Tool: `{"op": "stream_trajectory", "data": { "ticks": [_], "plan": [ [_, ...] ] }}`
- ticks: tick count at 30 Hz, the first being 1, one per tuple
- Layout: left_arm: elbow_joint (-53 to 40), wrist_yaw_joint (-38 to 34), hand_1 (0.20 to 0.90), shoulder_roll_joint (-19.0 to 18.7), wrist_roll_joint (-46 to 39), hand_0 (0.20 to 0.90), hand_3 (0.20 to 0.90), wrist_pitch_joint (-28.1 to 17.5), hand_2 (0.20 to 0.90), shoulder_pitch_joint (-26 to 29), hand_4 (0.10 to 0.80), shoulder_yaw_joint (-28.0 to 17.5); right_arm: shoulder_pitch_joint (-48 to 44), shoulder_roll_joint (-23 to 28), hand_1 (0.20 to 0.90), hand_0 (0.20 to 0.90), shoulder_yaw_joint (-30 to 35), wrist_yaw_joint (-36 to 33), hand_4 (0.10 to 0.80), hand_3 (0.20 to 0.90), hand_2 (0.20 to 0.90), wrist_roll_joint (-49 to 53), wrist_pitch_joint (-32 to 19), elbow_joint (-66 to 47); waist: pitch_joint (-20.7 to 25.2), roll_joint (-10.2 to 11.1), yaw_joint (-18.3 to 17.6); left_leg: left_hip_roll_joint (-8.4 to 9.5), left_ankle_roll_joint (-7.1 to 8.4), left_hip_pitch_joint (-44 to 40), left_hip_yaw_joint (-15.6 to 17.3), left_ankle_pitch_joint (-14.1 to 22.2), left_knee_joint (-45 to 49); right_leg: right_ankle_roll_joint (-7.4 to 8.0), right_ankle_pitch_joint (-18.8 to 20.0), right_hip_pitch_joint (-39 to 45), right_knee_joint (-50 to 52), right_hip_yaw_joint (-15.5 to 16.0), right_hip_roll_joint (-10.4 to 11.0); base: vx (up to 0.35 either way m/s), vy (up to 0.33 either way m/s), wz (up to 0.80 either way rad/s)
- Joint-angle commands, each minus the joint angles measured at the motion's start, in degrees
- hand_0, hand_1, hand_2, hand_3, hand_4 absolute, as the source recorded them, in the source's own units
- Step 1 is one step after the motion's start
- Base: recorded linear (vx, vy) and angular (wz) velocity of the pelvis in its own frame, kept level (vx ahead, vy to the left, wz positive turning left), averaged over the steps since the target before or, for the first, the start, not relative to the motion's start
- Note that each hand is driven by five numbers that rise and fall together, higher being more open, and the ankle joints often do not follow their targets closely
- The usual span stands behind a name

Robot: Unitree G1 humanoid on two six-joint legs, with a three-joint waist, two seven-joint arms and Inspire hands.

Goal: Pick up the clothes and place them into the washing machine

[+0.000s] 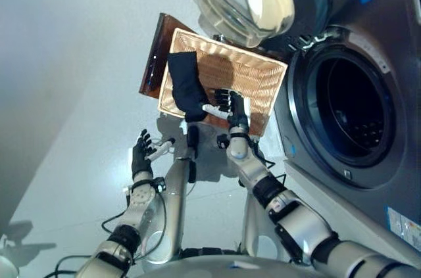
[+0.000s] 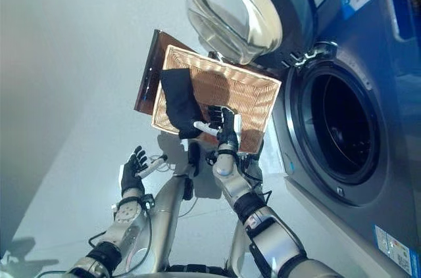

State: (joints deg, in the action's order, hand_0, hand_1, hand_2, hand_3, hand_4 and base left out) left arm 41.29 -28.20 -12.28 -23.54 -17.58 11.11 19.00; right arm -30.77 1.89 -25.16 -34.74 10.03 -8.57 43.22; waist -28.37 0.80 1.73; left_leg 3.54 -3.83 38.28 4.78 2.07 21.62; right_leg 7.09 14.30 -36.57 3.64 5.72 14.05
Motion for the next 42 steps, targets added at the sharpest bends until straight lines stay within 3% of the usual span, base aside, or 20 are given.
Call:
{"op": "stream_trajectory", "data": {
  "ticks": [1, 6, 10, 26, 27, 34, 42],
  "plan": [
    [-0.60, -4.75, 0.900, -1.28, 4.58, 0.900, 0.900, -0.66, 0.900, 1.47, 0.800, -0.60, 1.12, 2.13, 0.900, 0.900, -2.44, 1.18, 0.800, 0.900, 0.900, -4.16, -1.72, -8.07, 2.38, -1.47, 0.52, -0.27, 3.95, -0.32, -0.04, -7.30, -13.12, -1.89, -4.52, 0.76, 2.51, 1.41, -2.85, 0.003, -0.016, -0.12],
    [1.78, -9.22, 0.900, -1.08, 9.03, 0.900, 0.900, 2.57, 0.900, 6.44, 0.800, -0.64, 4.27, 2.93, 0.900, 0.900, -1.83, 1.43, 0.800, 0.900, 0.900, -4.41, -1.53, -9.12, 3.04, -0.40, -1.09, -0.69, 4.14, -0.05, 0.60, -6.91, -12.30, -2.21, -4.38, 0.42, 2.63, 0.69, -3.25, -0.009, -0.004, -0.13],
    [2.88, -9.86, 0.900, -0.50, 7.31, 0.900, 0.900, 2.88, 0.900, 9.18, 0.800, -1.15, 6.32, 3.65, 0.900, 0.900, -0.92, 1.47, 0.800, 0.900, 0.900, -4.36, -1.06, -9.53, 3.78, 0.12, -2.17, -0.85, 3.87, 0.89, 1.23, -7.87, -12.01, -2.72, -3.36, -0.57, 2.66, 0.24, -3.41, -0.036, 0.008, -0.12],
    [5.28, -7.51, 0.900, 1.95, -2.02, 0.900, 0.900, 1.19, 0.900, 14.54, 0.800, -2.69, 12.39, 6.42, 0.900, 0.900, 1.85, 4.10, 0.800, 0.900, 0.900, -5.36, 0.96, -8.30, 5.21, 1.28, -4.86, -1.57, 4.26, 0.82, 2.58, -7.54, -11.48, -3.09, -2.99, -1.18, 2.59, -1.49, -4.38, 0.000, 0.000, -0.09],
    [5.64, -7.20, 0.900, 2.12, -2.98, 0.900, 0.900, 0.92, 0.900, 15.09, 0.800, -2.93, 12.98, 6.61, 0.900, 0.900, 2.07, 4.30, 0.800, 0.900, 0.900, -5.54, 1.20, -7.82, 5.26, 1.29, -5.05, -1.79, 4.69, -0.13, 2.44, -6.31, -11.36, -2.84, -3.95, -0.34, 2.78, -1.70, -4.67, 0.070, -0.012, -0.08],
    [7.46, -6.65, 0.900, 1.99, -3.05, 0.900, 0.900, 1.53, 0.900, 18.29, 0.800, -2.97, 15.33, 8.56, 0.900, 0.900, 3.44, 5.42, 0.800, 0.900, 0.900, -6.93, 1.61, -7.52, 6.44, 1.70, -6.41, -1.82, 4.57, 0.55, 3.43, -7.47, -12.02, -2.97, -2.70, -1.32, 2.19, -2.41, -4.91, 0.004, -0.003, -0.08],
    [6.21, -6.39, 0.900, 2.58, -2.57, 0.900, 0.900, 1.33, 0.900, 17.87, 0.800, -3.56, 17.27, 10.56, 0.900, 0.900, 5.98, 5.86, 0.800, 0.900, 0.900, -8.12, 2.08, -7.15, 6.65, 1.80, -7.14, -2.06, 4.59, 0.20, 3.96, -7.36, -11.95, -2.94, -2.55, -1.31, 2.00, -2.87, -5.08, -0.003, -0.002, -0.06]
  ]
}}
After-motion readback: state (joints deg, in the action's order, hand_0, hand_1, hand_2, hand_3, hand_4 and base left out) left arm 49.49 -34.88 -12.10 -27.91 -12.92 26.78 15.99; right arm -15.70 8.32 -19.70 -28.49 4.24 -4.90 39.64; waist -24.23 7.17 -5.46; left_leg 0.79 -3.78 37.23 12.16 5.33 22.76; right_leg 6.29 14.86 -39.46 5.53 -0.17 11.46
